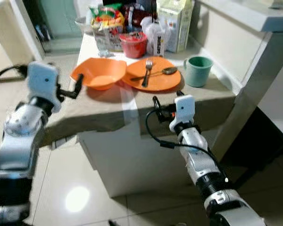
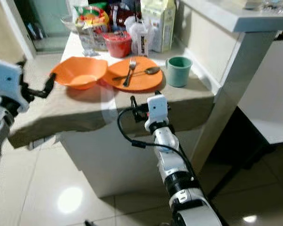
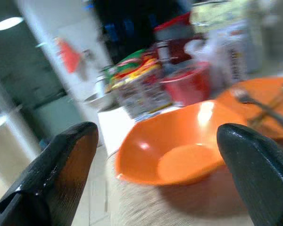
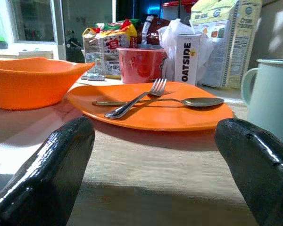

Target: Setting the table

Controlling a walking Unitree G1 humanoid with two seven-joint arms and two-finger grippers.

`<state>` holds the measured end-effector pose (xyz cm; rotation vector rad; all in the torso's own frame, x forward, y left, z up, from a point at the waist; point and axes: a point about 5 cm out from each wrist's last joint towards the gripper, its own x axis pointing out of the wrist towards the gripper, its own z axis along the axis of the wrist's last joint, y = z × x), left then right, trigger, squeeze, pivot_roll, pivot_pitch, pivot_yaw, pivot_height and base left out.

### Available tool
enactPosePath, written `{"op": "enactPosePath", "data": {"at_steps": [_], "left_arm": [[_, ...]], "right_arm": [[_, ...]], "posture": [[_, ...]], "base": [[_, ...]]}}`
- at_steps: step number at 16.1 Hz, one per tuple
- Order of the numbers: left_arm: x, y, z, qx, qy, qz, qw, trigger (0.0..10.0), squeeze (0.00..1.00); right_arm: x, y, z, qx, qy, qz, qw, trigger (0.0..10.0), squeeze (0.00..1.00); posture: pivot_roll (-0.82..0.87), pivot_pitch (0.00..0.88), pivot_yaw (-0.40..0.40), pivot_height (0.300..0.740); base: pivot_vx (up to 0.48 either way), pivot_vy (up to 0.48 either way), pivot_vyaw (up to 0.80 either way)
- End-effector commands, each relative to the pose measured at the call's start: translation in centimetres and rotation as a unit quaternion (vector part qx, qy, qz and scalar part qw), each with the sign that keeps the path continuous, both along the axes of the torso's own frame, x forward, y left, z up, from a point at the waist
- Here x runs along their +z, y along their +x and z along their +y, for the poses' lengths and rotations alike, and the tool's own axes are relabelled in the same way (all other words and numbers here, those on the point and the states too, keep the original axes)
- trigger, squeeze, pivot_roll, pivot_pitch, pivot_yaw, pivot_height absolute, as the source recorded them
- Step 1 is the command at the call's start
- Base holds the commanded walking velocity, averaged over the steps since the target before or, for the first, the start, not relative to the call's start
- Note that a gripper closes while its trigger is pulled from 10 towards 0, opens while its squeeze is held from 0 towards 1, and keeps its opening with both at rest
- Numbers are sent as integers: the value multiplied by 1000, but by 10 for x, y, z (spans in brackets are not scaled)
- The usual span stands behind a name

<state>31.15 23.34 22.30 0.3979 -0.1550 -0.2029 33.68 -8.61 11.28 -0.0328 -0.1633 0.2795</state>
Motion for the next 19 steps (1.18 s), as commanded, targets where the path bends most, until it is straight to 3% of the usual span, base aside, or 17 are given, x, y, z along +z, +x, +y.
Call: {"op": "enactPosePath", "data": {"at_steps": [1, 4, 6, 8, 10, 15, 19], "left_arm": [[3, 4, -4, -22, 19, 8, 1000, 10000, 0], [-14, 19, -21, -106, 126, 63, 984, 10000, 0], [-32, 28, -26, -140, 178, 105, 968, 10000, 0], [-40, 37, -25, -149, 205, 131, 958, 10000, 0], [-33, 50, -19, -132, 224, 128, 957, 10000, 0], [-13, 59, -25, -130, 216, 71, 965, 10000, 0], [-32, 65, -28, -145, 216, 120, 958, 10000, 0]], "right_arm": [[0, 0, -1, -3, 3, 4, 1000, 10000, 0], [-1, -1, 2, 1, 4, 6, 1000, 10000, 0], [-1, -3, 1, 3, 3, 6, 1000, 10000, 0], [-2, -5, 0, 4, 2, 6, 1000, 10000, 0], [-4, -8, -5, -2, -1, 7, 1000, 10000, 0], [-9, -13, -12, -8, -9, 14, 1000, 10000, 0], [-8, -14, -8, 1, -9, 18, 1000, 10000, 0]], "posture": [[0, 0, 57, 740], [-8, 0, 58, 740], [-15, 0, 57, 740], [-31, 0, 62, 740], [-56, 2, 69, 740], [-66, 19, 62, 740], [-58, 24, 66, 740]], "base": [[0, 0, 0], [0, 0, 0], [0, 0, 0], [0, 0, 0], [0, 0, 0], [0, 0, 0], [0, 0, 0]]}}
